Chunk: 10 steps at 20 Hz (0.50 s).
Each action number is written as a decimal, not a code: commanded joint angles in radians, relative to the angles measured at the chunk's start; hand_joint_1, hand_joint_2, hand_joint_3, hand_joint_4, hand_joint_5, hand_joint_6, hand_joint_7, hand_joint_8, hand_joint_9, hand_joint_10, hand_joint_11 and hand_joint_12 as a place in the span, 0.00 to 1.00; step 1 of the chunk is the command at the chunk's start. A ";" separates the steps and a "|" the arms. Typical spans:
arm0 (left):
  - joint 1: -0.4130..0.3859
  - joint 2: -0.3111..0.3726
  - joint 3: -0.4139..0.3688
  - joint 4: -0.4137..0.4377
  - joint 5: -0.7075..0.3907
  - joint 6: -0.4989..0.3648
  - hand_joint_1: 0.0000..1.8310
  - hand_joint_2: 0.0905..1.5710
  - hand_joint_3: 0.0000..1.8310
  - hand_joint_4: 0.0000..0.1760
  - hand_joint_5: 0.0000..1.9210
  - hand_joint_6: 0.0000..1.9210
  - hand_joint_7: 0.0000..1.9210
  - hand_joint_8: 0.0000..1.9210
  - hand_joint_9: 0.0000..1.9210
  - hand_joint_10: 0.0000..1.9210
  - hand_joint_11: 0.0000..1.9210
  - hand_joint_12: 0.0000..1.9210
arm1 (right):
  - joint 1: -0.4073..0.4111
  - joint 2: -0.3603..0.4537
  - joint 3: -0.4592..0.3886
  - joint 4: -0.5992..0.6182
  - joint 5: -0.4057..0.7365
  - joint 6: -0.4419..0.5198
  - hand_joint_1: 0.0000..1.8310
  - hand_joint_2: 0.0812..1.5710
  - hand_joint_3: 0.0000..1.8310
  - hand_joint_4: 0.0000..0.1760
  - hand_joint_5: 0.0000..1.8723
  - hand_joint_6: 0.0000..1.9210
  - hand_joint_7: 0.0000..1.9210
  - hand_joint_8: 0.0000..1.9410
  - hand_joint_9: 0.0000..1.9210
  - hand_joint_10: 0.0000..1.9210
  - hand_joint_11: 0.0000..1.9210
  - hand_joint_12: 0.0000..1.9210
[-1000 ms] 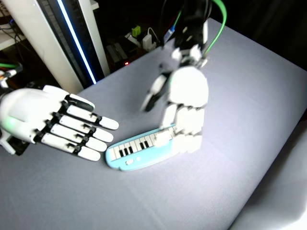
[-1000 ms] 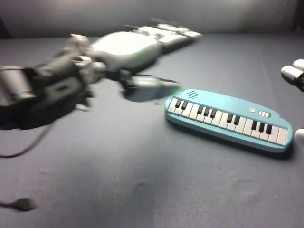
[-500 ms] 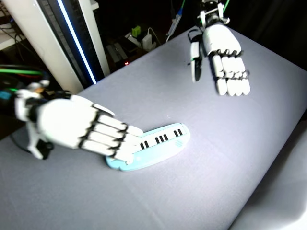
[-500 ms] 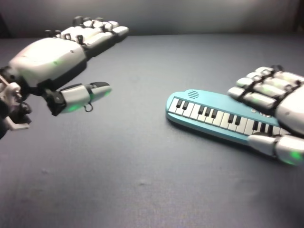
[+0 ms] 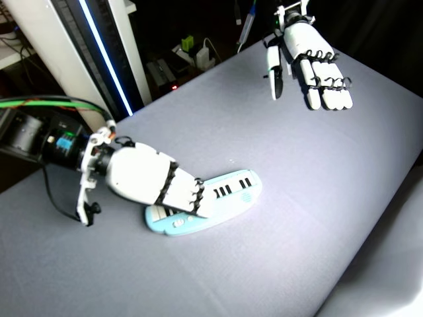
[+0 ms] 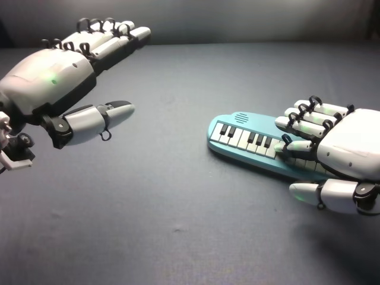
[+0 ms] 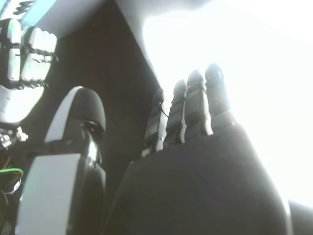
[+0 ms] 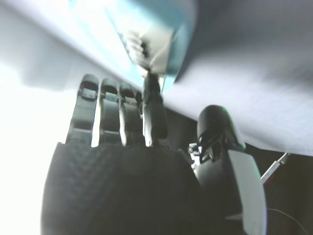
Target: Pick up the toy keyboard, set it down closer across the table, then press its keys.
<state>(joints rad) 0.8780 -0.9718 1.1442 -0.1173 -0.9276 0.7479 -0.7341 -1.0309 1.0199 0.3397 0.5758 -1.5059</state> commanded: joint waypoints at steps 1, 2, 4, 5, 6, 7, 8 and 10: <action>-0.006 0.005 -0.004 -0.005 -0.130 0.001 0.35 0.88 0.00 0.38 0.03 0.00 0.00 0.00 0.00 0.00 0.00 0.00 | 0.005 0.026 -0.008 -0.004 0.106 -0.006 0.00 0.86 0.00 0.04 0.05 0.00 0.00 0.00 0.00 0.00 0.00 0.00; -0.005 0.006 -0.005 -0.006 -0.133 0.001 0.35 0.88 0.00 0.43 0.03 0.00 0.00 0.00 0.00 0.00 0.00 0.00 | 0.005 0.047 -0.026 -0.004 0.136 -0.006 0.00 0.86 0.00 0.13 0.01 0.00 0.00 0.00 0.00 0.00 0.00 0.00; -0.001 0.007 -0.006 -0.010 -0.137 0.001 0.33 0.88 0.00 0.39 0.03 0.00 0.00 0.00 0.00 0.00 0.00 0.00 | 0.004 0.079 -0.057 -0.004 0.177 -0.006 0.00 0.87 0.00 0.12 0.00 0.00 0.00 0.00 0.00 0.00 0.00 0.00; 0.002 0.008 -0.006 -0.013 -0.139 0.001 0.32 0.88 0.00 0.43 0.02 0.00 0.00 0.00 0.00 0.00 0.00 0.00 | 0.001 0.088 -0.068 -0.004 0.186 -0.006 0.00 0.88 0.01 0.11 0.00 0.00 0.00 0.00 0.00 0.00 0.00 0.00; 0.005 0.009 -0.007 -0.017 -0.141 0.001 0.31 0.88 0.00 0.51 0.02 0.00 0.00 0.00 0.00 0.00 0.00 0.00 | -0.005 0.095 -0.075 -0.004 0.187 -0.006 0.00 0.88 0.01 0.06 0.00 0.00 0.00 0.00 0.00 0.00 0.00 0.00; 0.013 0.013 -0.010 -0.023 -0.147 0.001 0.32 0.88 0.00 0.47 0.02 0.00 0.00 0.00 0.00 0.00 0.00 0.00 | -0.015 0.097 -0.081 -0.004 0.186 -0.006 0.00 0.87 0.00 0.07 0.00 0.00 0.00 0.00 0.00 0.00 0.00 0.00; 0.019 0.014 -0.011 -0.028 -0.151 0.001 0.32 0.88 0.00 0.50 0.02 0.00 0.00 0.00 0.00 0.00 0.00 0.00 | -0.029 0.097 -0.081 -0.003 0.181 -0.006 0.00 0.87 0.00 0.00 0.02 0.01 0.00 0.00 0.00 0.00 0.00 0.00; 0.022 0.016 -0.012 -0.033 -0.153 0.001 0.30 0.88 0.00 0.52 0.02 0.00 0.00 0.00 0.00 0.00 0.00 0.00 | -0.057 0.093 -0.076 0.012 0.156 -0.006 0.00 0.87 0.00 0.00 0.10 0.02 0.00 0.00 0.00 0.00 0.00 0.00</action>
<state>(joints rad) 0.9058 -0.9642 1.1332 -0.1490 -0.9436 0.7479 -0.7975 -0.9421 0.9390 0.3553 0.6338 -1.5112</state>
